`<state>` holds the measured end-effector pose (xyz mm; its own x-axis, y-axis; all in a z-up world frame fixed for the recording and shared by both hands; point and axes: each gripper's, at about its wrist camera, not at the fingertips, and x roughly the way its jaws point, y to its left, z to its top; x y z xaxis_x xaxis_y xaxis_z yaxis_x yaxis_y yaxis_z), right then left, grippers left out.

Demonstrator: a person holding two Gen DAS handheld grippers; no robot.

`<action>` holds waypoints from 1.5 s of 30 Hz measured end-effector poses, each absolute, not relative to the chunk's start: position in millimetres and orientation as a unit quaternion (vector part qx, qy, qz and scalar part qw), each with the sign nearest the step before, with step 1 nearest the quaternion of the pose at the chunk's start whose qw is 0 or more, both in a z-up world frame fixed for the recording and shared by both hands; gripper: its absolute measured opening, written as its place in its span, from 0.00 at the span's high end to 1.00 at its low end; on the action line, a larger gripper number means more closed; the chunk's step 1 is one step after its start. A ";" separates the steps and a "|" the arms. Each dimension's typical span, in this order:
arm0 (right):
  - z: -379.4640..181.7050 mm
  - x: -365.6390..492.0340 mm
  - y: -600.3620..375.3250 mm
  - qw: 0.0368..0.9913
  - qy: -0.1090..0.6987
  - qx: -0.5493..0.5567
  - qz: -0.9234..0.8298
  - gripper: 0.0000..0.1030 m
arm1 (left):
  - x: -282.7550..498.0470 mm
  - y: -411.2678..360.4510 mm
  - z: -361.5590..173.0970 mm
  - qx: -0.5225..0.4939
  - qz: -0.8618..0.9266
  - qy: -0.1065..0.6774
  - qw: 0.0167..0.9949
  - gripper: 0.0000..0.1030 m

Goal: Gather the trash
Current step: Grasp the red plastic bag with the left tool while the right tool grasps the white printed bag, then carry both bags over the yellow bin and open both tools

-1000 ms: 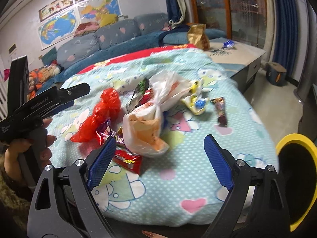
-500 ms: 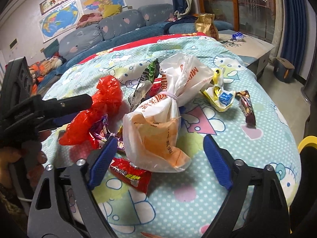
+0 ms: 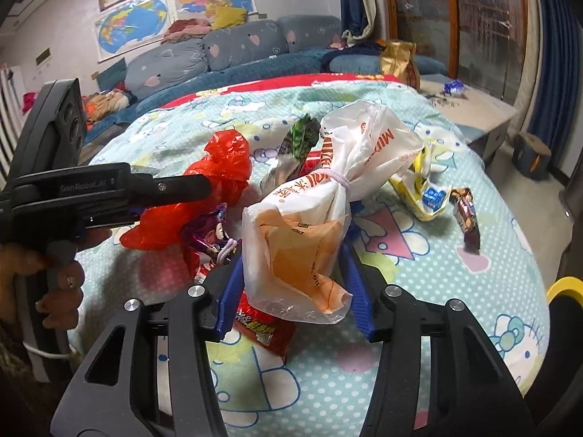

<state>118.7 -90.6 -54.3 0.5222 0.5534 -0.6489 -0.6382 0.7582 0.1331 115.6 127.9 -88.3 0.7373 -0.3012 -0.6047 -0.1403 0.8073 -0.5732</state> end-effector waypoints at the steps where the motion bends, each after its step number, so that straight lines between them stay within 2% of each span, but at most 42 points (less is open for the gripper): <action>1: -52.6 117.8 -92.1 0.872 0.346 -0.061 0.341 0.58 | 114.5 128.2 -85.8 -0.305 -0.045 0.356 0.882 0.62; 16: -29.2 118.6 -128.5 0.889 0.323 -0.039 0.321 0.58 | 97.2 106.2 -37.6 -0.250 -0.055 0.301 0.919 0.64; 45: -4.3 105.9 -203.0 0.916 0.298 -0.023 0.269 0.58 | 104.2 15.9 -12.5 -0.168 -0.128 0.303 0.929 0.64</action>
<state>105.9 -203.0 -4.3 0.6779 0.4787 -0.5580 -0.5059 0.8544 0.1184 104.2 15.9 -12.5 0.7832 -0.3405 -0.5203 0.1363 0.9104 -0.3907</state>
